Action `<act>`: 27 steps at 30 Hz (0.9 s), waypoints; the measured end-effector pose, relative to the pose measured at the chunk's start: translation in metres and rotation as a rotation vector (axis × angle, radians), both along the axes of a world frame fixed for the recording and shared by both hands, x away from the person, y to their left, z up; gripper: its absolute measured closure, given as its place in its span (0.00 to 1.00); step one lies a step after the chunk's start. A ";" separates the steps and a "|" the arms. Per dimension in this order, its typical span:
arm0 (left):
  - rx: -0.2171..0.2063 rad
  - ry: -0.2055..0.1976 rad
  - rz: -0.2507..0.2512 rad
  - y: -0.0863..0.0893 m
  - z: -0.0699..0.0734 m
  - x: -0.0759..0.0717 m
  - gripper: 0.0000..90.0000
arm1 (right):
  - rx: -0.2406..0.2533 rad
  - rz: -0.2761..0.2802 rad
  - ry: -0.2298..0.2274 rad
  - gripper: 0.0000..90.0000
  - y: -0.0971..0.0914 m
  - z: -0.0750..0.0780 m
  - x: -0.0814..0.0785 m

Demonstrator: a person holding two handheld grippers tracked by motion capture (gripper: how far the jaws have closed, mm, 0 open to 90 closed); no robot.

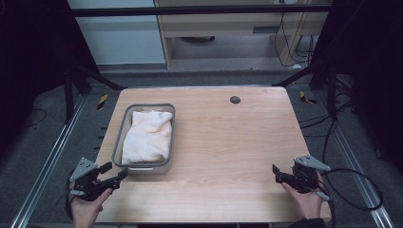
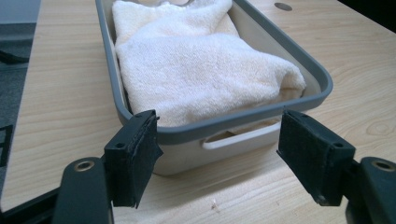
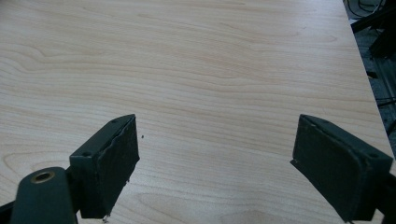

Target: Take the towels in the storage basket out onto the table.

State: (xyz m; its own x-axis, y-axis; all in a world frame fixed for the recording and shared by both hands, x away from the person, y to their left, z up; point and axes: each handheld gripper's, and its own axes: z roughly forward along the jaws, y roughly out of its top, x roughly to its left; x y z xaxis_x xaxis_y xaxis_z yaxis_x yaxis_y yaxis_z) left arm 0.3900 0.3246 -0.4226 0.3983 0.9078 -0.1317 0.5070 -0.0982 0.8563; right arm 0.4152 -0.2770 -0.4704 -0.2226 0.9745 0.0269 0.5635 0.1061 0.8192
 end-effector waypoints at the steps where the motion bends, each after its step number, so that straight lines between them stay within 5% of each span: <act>1: -0.001 -0.001 0.000 0.000 0.002 0.001 0.31 | -0.002 0.001 -0.001 0.16 0.000 0.000 0.000; 27: 0.042 -0.014 -0.048 -0.019 0.039 0.042 0.28 | -0.054 0.017 -0.011 0.14 0.002 -0.003 0.000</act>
State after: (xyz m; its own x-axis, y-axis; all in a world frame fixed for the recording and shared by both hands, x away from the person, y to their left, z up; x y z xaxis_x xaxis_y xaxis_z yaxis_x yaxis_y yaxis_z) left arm 0.4318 0.3052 -0.3838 0.4432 0.8921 -0.0879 0.4892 -0.1586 0.8577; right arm 0.4156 -0.2750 -0.4737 -0.2395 0.9705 -0.0278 0.5520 0.1597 0.8184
